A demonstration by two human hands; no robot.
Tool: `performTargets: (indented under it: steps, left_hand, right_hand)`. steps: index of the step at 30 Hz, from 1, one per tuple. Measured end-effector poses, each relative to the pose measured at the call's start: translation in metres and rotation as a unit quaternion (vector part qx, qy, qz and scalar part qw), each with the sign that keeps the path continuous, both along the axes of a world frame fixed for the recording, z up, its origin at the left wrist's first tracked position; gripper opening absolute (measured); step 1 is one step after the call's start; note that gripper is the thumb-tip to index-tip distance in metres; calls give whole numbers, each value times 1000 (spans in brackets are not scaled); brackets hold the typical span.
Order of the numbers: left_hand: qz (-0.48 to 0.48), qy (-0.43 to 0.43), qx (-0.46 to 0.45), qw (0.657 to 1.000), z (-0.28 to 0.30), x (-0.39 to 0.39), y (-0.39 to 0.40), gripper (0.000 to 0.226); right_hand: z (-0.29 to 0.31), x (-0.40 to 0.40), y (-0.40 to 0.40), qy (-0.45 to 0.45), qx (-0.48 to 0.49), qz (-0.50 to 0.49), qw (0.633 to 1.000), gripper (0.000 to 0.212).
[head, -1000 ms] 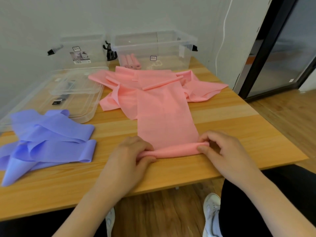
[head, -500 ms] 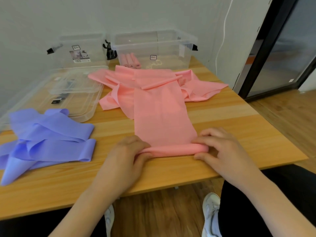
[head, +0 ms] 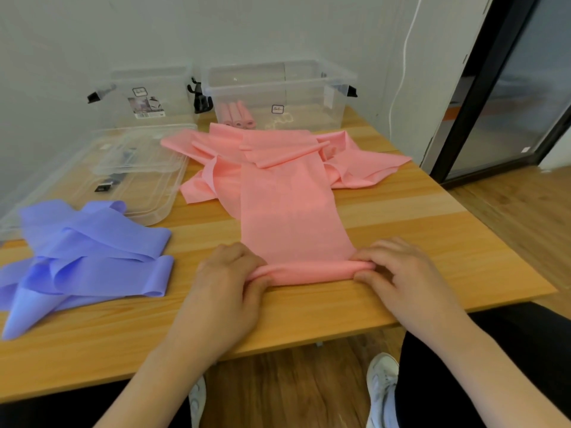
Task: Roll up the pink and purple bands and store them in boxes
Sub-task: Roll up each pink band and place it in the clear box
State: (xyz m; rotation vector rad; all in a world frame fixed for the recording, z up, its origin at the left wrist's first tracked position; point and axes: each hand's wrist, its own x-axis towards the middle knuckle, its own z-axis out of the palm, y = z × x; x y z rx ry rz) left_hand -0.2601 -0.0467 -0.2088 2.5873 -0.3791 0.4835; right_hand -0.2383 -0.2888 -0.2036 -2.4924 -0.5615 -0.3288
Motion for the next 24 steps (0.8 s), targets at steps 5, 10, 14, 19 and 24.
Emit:
performTargets:
  steps: [5, 10, 14, 19, 24]
  left_hand:
    - [-31, -77, 114, 990, 1, -1, -6, 37]
    - [-38, -41, 108, 993, -1, 6, -7, 33]
    - [-56, 7, 39, 998, 3, 6, -9, 29]
    - [-14, 53, -36, 998, 7, 5, -12, 20]
    - [30, 27, -25, 999, 8, -1, -20, 23]
  right_hand:
    - [-1, 0, 1, 27, 35, -13, 999, 24]
    - [-3, 3, 4, 6, -7, -6, 1000, 15]
    - [0, 3, 9, 19, -21, 10, 1000, 23]
    - [2, 6, 14, 69, 41, -15, 997, 23]
    - [6, 4, 21, 56, 53, -65, 995, 9]
